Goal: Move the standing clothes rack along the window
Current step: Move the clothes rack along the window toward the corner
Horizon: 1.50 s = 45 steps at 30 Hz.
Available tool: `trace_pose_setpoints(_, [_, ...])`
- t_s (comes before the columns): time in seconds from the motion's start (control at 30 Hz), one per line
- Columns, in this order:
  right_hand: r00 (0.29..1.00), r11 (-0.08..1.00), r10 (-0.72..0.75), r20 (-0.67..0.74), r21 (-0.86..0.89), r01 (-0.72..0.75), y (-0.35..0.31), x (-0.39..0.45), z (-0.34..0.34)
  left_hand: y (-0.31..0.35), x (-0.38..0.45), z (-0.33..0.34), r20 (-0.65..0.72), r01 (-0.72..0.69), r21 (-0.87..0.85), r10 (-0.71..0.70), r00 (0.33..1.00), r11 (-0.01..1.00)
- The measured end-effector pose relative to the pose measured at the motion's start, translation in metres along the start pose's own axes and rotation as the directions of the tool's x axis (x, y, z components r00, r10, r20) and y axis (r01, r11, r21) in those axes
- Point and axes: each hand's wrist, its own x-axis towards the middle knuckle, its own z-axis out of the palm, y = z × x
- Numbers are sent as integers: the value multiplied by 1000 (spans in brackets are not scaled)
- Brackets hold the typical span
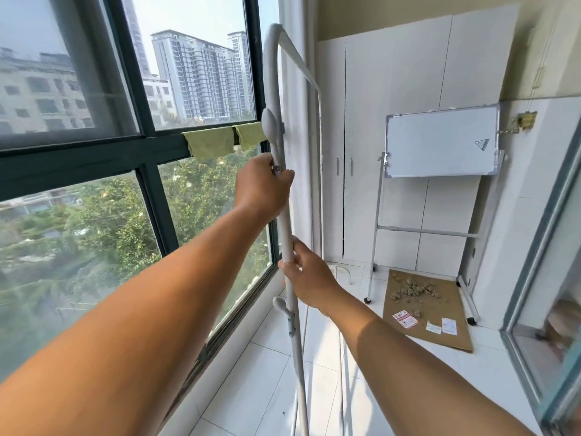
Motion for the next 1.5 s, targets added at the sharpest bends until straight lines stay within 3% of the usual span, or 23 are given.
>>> trace_pose_setpoints(0.3, [1000,1000,-8,16,-16,8,23,71,-6,-20,56,36,13,30,-17,-30,999,999])
trace_pose_setpoints(0.5, [1000,1000,-6,6,-11,6,37,103,-12,-34,76,54,138,68,-112,-52,989,991])
trace_pose_setpoints(0.73, [1000,999,-25,-10,-20,25,46,130,-11,-44,97,69,111,91,-117,-78,991,989])
trace_pose_setpoints(1.17, [986,996,81,-144,-16,-84,53,174,-1,-78,152,89,175,93,-173,-63,983,980])
trace_pose_setpoints(1.5, [983,993,100,-151,-47,-108,61,216,10,-105,191,97,217,85,-176,-45,975,981])
